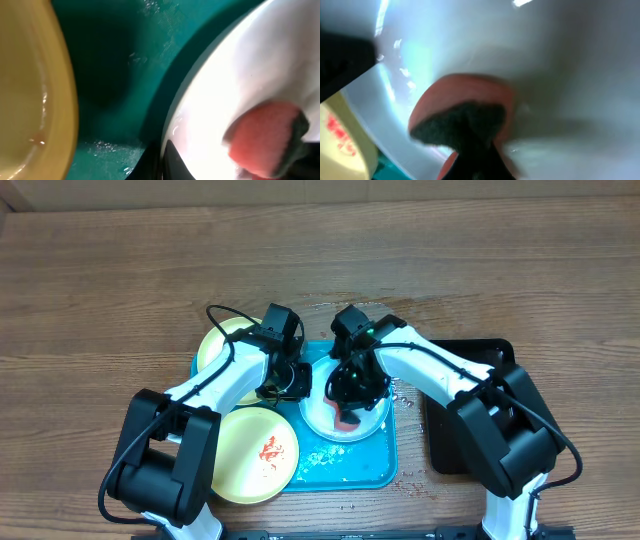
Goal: Clean dirty plates on tray and stack at the side
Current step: 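Scrub the white plate with the sponge while the left gripper holds it, then return the sponge to the black tray and release it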
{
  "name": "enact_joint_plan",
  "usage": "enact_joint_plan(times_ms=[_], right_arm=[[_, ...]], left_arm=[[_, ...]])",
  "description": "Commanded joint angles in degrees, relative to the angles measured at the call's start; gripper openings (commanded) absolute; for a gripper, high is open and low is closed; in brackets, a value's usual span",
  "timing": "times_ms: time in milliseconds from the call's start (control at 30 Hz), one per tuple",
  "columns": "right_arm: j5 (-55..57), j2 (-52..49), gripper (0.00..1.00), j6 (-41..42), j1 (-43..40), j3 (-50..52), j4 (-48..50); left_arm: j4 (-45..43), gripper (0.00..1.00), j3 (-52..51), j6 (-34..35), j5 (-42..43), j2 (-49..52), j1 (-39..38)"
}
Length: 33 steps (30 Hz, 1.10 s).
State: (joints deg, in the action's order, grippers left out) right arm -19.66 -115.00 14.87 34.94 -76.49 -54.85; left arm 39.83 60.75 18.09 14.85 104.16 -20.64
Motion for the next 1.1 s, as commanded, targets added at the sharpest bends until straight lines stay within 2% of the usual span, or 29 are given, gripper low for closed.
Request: enact_joint_plan(times_ms=[0,200,367,500,600,767,1067], right_arm=[[10.1,4.4,0.04,3.2,-0.9,-0.1,-1.1],[17.9,13.0,0.04,6.6,-0.9,-2.4,-6.3],[27.2,19.7,0.04,13.3,-1.2,-4.5,-13.7],[33.5,22.8,0.04,20.8,-5.3,-4.6,-22.7],[34.2,22.7,0.04,23.2,-10.1,-4.0,-26.8],[33.0,22.6,0.04,24.4,-18.8,0.7,-24.3],[27.2,22.5,0.04,23.5,-29.2,15.5,-9.9]], left_arm=[[-0.2,0.04,0.4,0.3,-0.4,1.0,-0.2],[-0.6,0.04,0.4,0.3,-0.4,1.0,-0.2],[-0.9,0.04,0.4,0.1,-0.4,1.0,-0.2],[-0.9,0.04,0.4,0.1,-0.4,1.0,-0.2],[-1.0,0.04,0.4,0.1,-0.4,1.0,-0.2],[-1.2,0.04,0.4,0.1,-0.4,1.0,-0.2],[-1.1,0.04,0.4,0.2,-0.4,1.0,-0.2]])
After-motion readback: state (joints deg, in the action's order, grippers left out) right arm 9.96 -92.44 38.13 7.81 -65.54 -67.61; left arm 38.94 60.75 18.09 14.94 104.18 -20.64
